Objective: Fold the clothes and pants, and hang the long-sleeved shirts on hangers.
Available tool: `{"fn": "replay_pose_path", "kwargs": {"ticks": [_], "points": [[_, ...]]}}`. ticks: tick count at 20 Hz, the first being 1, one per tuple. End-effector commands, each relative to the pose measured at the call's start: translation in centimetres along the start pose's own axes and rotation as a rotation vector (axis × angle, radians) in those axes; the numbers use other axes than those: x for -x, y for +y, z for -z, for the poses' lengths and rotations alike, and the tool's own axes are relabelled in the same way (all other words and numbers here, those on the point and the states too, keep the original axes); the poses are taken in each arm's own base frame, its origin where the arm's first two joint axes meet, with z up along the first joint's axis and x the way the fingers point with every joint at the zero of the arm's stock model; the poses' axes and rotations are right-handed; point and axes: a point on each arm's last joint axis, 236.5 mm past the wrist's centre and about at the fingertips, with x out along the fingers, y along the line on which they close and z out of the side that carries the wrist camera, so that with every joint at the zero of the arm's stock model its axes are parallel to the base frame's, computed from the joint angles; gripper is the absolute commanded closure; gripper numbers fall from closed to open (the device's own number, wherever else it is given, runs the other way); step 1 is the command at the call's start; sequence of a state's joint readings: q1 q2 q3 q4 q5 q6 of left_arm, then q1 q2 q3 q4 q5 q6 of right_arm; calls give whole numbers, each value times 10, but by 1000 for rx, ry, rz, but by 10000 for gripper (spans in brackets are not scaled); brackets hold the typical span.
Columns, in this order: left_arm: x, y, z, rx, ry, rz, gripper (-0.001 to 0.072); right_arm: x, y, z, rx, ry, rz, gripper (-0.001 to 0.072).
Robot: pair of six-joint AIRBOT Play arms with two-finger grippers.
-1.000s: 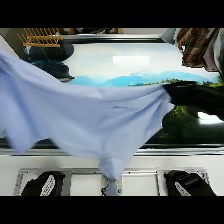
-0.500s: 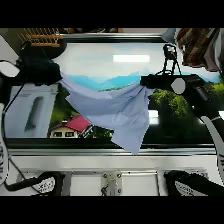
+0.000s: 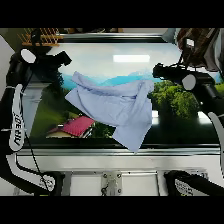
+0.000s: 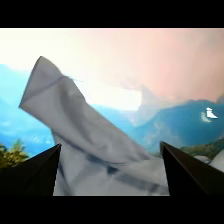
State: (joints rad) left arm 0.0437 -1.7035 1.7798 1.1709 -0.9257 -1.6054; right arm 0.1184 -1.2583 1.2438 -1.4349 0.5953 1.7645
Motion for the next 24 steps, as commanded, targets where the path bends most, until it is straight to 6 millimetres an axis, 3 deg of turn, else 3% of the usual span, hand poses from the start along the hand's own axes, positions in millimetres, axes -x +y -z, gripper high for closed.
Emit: {"fn": "replay_pose_path", "kwargs": {"ticks": [1, 4, 5, 7, 13, 21, 22, 23, 24], "points": [[3, 66, 42, 150, 173, -133, 34, 46, -1, 9, 68, 57, 6, 230], [-11, 114, 115, 294, 343, -185, 34, 85, 7, 30, 95, 96, -14, 231], [-15, 122, 135, 345, 378, -183, 34, 95, 10, 37, 90, 104, -26, 231], [-27, 128, 157, 445, 384, -154, 34, 111, 19, 48, 67, 116, -65, 231], [-52, 137, 182, 555, 321, -146, 34, 133, 41, 55, 44, 116, -142, 231], [-94, 102, 173, 465, 360, -99, 44, 135, 47, 60, 24, 139, -166, 231], [-95, 101, 172, 469, 365, -98, 298, 135, 46, 64, 25, 155, -163, 231], [-94, 101, 169, 464, 360, -97, 598, 135, 45, 67, 26, 168, -159, 230], [-91, 102, 164, 454, 346, -101, 699, 135, 41, 70, 32, 180, -145, 224]]}}
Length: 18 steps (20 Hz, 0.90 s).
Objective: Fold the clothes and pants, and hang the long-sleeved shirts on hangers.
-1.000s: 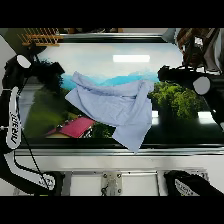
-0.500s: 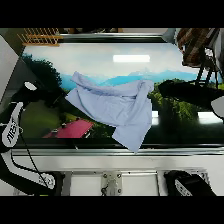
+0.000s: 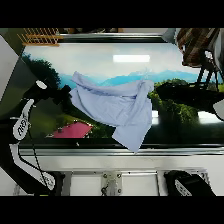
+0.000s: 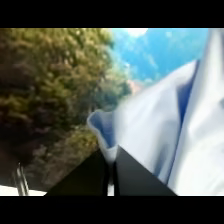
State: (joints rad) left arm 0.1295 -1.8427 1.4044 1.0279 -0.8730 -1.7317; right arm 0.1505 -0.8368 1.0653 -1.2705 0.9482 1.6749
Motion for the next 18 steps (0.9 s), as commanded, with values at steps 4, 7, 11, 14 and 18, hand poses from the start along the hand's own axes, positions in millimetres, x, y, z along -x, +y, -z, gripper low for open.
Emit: {"fn": "replay_pose_path", "kwargs": {"ticks": [4, 7, 11, 14, 18], "points": [[43, 0, -15, -159, -64, -90, 699, -11, -61, 48, -123, 165, 135, 224], [77, 4, -7, -274, -79, -178, 700, -34, -134, 126, -341, 340, 272, 224], [95, 14, 19, -260, -123, -166, 699, -80, -168, 207, -531, 483, 276, 222], [101, 26, 40, -252, -123, -170, 699, -125, -146, 214, -560, 486, 131, 223], [106, 32, 53, -252, -132, -171, 700, -165, -109, 219, -564, 488, -17, 225]]}}
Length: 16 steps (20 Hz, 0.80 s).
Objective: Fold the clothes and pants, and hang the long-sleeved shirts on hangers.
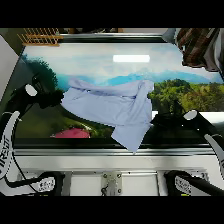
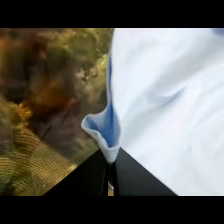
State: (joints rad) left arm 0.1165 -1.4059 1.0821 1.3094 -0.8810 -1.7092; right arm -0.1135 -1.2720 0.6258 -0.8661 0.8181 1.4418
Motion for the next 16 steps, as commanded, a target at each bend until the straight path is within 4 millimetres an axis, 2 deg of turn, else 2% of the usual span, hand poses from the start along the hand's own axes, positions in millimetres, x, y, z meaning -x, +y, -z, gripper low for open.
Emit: {"fn": "replay_pose_path", "kwargs": {"ticks": [1, 3, 5, 6, 7, 9, 10, 11, 12, 14, 15, 16], "points": [[7, 3, 10, -2, -12, -3, 700, -33, 26, 1, 33, 14, -102, 226], [7, 3, 10, -3, -14, -3, 699, -37, 31, 0, 67, 3, -96, 234], [7, 3, 10, -3, -14, -3, 699, -36, 32, -2, 107, -5, -98, 527], [7, 3, 10, -2, -14, -3, 699, -34, 33, -3, 132, -11, -98, 597], [9, 4, 9, 0, -19, -2, 699, -31, 34, -5, 171, -22, -98, 702], [26, 5, -6, 21, -75, 9, 700, -11, 44, -18, 269, -73, -83, 700], [44, 4, -21, 35, -126, 19, 700, 8, 56, -29, 335, -110, -84, 700], [73, 1, -40, 36, -200, 33, 700, 36, 74, -43, 412, -163, -91, 701], [109, -4, -60, 31, -291, 52, 699, 73, 97, -58, 484, -235, -105, 701], [206, -26, -94, -2, -510, 105, 699, 162, 151, -81, 596, -427, -162, 701], [265, -41, -102, -30, -637, 138, 699, 219, 182, -87, 643, -562, -195, 701], [318, -54, -101, -59, -748, 168, 700, 271, 207, -84, 687, -687, -223, 701]]}}
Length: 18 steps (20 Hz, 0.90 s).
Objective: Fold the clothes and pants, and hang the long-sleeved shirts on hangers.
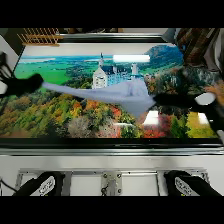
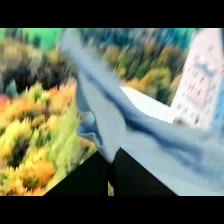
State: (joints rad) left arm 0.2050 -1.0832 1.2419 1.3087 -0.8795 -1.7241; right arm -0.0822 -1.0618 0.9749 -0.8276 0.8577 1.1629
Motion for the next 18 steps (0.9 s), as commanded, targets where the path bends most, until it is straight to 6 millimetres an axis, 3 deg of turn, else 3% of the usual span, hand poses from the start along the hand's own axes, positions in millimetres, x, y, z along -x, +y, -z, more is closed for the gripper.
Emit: {"fn": "replay_pose_path", "kwargs": {"ticks": [1, 3, 4, 6, 8, 10, 12, 14, 16, 18], "points": [[155, -55, -86, -69, -380, 112, 699, 142, 84, -106, 210, -378, -17, 701], [245, -80, -100, -109, -562, 172, 699, 224, 135, -133, 288, -589, -42, 701], [284, -89, -100, -126, -636, 197, 700, 261, 157, -136, 312, -678, -57, 701], [353, -101, -90, -155, -764, 239, 700, 314, 187, -129, 342, -797, -83, 701], [402, -107, -75, -175, -856, 267, 700, 351, 206, -116, 351, -881, -107, 701], [429, -110, -63, -168, -906, 292, 700, 374, 215, -107, 340, -932, -117, 701], [439, -110, -57, -155, -920, 307, 700, 384, 213, -102, 309, -951, -102, 701], [426, -109, -60, -148, -883, 298, 700, 383, 202, -104, 258, -947, -77, 701], [389, -104, -63, -138, -774, 264, 700, 367, 186, -108, 188, -899, -50, 701], [320, -90, -58, -120, -560, 199, 700, 322, 159, -105, 109, -736, -4, 702]]}}
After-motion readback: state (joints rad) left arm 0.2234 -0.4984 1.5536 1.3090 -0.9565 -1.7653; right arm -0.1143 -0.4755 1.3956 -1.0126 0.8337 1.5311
